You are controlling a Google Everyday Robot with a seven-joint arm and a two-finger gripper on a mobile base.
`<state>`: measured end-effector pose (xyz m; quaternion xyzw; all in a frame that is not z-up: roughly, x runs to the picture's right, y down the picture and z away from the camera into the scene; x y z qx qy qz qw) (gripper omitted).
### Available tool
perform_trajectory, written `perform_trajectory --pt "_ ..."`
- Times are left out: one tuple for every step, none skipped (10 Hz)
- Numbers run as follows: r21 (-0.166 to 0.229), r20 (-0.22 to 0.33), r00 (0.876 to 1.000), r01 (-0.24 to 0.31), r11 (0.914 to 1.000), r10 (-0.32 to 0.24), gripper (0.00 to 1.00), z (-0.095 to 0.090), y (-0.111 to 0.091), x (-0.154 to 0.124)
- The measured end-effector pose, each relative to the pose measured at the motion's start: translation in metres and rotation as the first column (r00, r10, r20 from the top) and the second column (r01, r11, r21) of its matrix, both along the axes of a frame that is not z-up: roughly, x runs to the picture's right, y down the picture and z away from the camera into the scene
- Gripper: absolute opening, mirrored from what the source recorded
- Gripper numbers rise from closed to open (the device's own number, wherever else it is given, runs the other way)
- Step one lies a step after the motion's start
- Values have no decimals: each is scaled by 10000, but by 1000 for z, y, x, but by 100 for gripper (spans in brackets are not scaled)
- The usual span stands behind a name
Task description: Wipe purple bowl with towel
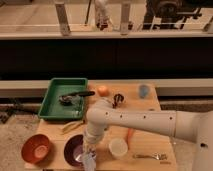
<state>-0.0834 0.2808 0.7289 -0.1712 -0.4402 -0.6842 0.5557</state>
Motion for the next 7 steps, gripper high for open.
perform_trajectory --pt "62 106 9999 39 10000 -39 0 4 -4 -7" --pt "112 221 9997 96 9999 -98 0 7 -6 -15" --pt "164 331 9994 137 9998 -142 0 10 -9 -21" --pt "226 472 9987 187 9996 -198 0 13 -12 -28" --pt "279 645 9976 250 9993 -268 0 12 -14 -34" --pt "332 830 9960 306 9990 -333 0 10 -16 -41" --pt "381 1101 9929 415 9984 -455 0 4 -16 -51"
